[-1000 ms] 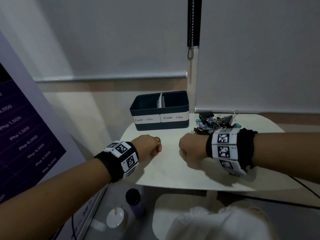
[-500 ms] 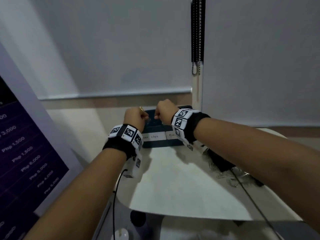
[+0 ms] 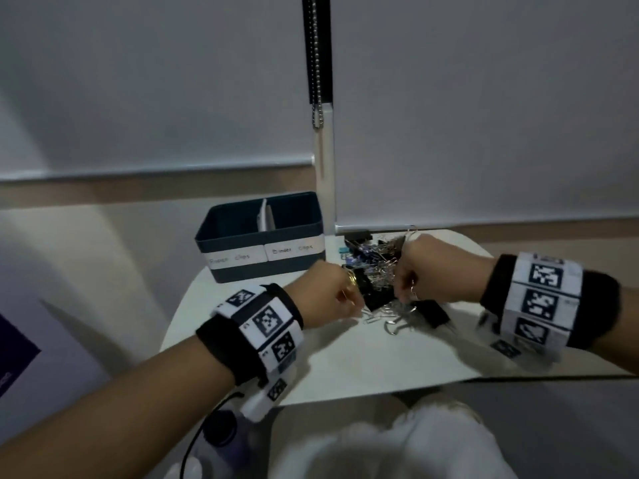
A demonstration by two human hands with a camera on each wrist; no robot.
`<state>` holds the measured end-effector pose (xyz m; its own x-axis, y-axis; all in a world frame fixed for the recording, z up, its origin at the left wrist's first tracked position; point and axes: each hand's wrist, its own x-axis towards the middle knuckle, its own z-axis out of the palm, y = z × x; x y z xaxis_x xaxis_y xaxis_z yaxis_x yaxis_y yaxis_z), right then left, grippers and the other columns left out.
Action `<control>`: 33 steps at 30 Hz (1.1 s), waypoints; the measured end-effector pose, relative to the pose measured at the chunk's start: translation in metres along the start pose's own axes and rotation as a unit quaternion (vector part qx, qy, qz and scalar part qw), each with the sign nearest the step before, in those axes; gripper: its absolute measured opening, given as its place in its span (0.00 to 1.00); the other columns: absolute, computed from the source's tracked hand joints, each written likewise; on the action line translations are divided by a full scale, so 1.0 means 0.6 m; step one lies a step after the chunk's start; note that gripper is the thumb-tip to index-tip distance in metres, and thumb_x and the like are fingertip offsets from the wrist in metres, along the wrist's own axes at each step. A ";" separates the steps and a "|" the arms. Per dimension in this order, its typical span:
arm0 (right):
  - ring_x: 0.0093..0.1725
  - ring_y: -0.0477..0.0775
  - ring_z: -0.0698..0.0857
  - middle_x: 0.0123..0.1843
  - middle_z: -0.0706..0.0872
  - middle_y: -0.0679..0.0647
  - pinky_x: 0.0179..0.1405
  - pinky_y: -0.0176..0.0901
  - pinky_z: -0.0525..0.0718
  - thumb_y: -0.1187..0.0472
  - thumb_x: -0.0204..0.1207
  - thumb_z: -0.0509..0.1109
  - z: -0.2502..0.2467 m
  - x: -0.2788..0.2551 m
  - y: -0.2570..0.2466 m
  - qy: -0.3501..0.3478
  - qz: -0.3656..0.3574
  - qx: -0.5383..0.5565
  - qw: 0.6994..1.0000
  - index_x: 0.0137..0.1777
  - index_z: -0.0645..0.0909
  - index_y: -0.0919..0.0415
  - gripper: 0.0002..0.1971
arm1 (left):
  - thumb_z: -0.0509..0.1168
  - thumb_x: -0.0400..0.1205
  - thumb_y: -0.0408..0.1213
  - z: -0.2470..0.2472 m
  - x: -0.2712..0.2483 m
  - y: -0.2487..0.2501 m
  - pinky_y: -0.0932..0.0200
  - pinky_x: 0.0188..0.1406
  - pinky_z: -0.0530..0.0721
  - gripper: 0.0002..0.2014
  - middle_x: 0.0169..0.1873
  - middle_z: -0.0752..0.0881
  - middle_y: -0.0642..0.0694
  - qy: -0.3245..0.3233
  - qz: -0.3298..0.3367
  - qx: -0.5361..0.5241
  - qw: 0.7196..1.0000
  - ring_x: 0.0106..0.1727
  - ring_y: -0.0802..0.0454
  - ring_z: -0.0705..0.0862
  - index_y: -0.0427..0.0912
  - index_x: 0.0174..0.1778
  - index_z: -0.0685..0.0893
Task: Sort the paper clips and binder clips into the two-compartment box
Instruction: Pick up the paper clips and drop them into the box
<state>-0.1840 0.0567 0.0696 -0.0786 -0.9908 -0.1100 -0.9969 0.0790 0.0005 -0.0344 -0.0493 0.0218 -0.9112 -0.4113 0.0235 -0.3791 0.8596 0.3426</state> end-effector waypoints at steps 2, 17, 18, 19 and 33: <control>0.34 0.40 0.78 0.40 0.90 0.46 0.22 0.20 0.67 0.67 0.70 0.69 0.017 -0.011 0.009 -0.008 0.016 -0.015 1.000 0.45 0.91 0.50 0.13 | 0.70 0.77 0.38 0.021 0.012 0.020 0.69 0.51 0.81 0.10 0.50 0.90 0.49 -0.032 0.003 0.011 0.999 0.50 0.57 0.87 0.44 0.54 0.89; 0.53 0.57 0.85 0.50 0.89 0.55 0.43 0.44 0.82 0.60 0.76 0.68 0.070 0.024 -0.004 -0.021 -0.038 -0.029 0.999 0.50 0.89 0.58 0.08 | 0.70 0.77 0.36 0.027 -0.008 -0.008 0.72 0.53 0.74 0.08 0.50 0.91 0.51 -0.008 -0.082 0.101 0.991 0.52 0.57 0.88 0.42 0.50 0.90; 0.53 0.57 0.86 0.50 0.90 0.55 0.46 0.45 0.84 0.60 0.76 0.69 0.071 0.026 -0.003 -0.020 -0.041 -0.018 0.999 0.49 0.89 0.58 0.08 | 0.71 0.76 0.37 0.023 -0.012 -0.011 0.71 0.55 0.75 0.08 0.50 0.91 0.53 -0.007 -0.082 0.098 0.992 0.52 0.58 0.87 0.44 0.50 0.91; 0.53 0.57 0.86 0.50 0.90 0.56 0.47 0.45 0.84 0.60 0.75 0.70 0.073 0.030 -0.002 -0.021 -0.043 -0.009 0.999 0.49 0.89 0.59 0.08 | 0.73 0.75 0.39 0.021 -0.014 -0.014 0.70 0.55 0.77 0.09 0.49 0.91 0.54 -0.004 -0.086 0.092 0.992 0.51 0.59 0.87 0.46 0.49 0.91; 0.60 0.51 0.85 0.56 0.89 0.58 0.47 0.35 0.75 0.71 0.79 0.63 0.080 0.041 0.001 -0.044 -0.010 0.101 0.994 0.53 0.84 0.72 0.09 | 0.68 0.75 0.26 0.030 0.015 -0.014 0.69 0.46 0.77 0.08 0.33 0.85 0.52 -0.019 -0.132 0.052 0.990 0.39 0.60 0.83 0.40 0.47 0.85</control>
<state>-0.1863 0.0374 0.0191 -0.0494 -0.9796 -0.1946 -0.9753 0.0893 -0.2019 -0.0421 -0.0548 0.0024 -0.7828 -0.6156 -0.0907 -0.6176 0.7509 0.2341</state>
